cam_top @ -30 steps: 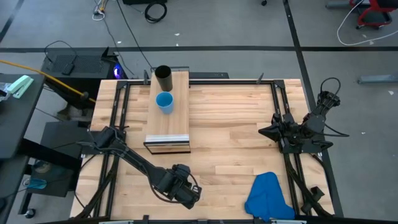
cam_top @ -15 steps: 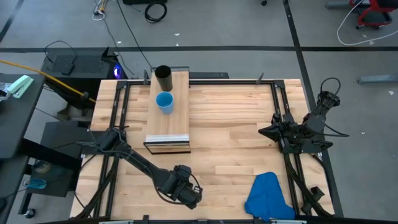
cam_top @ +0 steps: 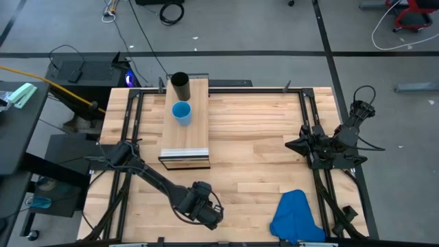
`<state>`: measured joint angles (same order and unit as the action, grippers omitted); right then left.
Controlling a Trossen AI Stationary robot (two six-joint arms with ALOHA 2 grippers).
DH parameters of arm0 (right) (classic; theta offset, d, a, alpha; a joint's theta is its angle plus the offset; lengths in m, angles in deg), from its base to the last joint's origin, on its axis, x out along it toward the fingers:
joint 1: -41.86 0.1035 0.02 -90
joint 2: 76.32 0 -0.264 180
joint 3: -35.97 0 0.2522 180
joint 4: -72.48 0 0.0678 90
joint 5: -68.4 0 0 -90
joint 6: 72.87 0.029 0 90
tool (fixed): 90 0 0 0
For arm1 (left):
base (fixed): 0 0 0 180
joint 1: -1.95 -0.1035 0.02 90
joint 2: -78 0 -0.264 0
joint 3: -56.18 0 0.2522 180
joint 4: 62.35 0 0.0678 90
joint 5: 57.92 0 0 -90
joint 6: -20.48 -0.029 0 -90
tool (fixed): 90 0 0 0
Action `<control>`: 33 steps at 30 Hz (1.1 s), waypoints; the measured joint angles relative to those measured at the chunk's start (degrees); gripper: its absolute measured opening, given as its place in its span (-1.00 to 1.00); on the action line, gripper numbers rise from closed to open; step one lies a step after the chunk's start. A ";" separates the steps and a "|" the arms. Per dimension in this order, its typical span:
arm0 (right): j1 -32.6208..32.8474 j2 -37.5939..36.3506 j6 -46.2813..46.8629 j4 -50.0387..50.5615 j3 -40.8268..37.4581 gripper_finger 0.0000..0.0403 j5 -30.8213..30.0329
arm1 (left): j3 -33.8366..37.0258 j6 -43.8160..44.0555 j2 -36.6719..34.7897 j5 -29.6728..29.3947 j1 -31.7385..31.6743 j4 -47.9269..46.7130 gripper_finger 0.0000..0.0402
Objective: Stack small to large cups/mugs on shelf
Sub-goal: Put the transparent mug on the shelf
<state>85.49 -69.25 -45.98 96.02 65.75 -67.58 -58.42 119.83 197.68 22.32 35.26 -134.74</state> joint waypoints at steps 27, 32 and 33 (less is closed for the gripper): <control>-0.01 0.01 -0.02 0.00 -0.01 -0.92 0.00 | 0.00 -2.85 -0.46 3.82 -0.41 0.44 -0.96; -0.01 0.02 -0.02 -0.02 -0.01 -0.92 0.00 | 0.00 -6.87 -2.59 7.01 -0.39 1.69 -0.97; -0.01 0.02 0.00 -0.03 -0.01 -0.92 0.00 | 0.00 -7.32 -3.38 7.71 -0.41 1.69 -0.97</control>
<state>85.49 -69.23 -45.98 95.99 65.74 -67.58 -58.42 112.50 194.29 30.03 34.85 -133.05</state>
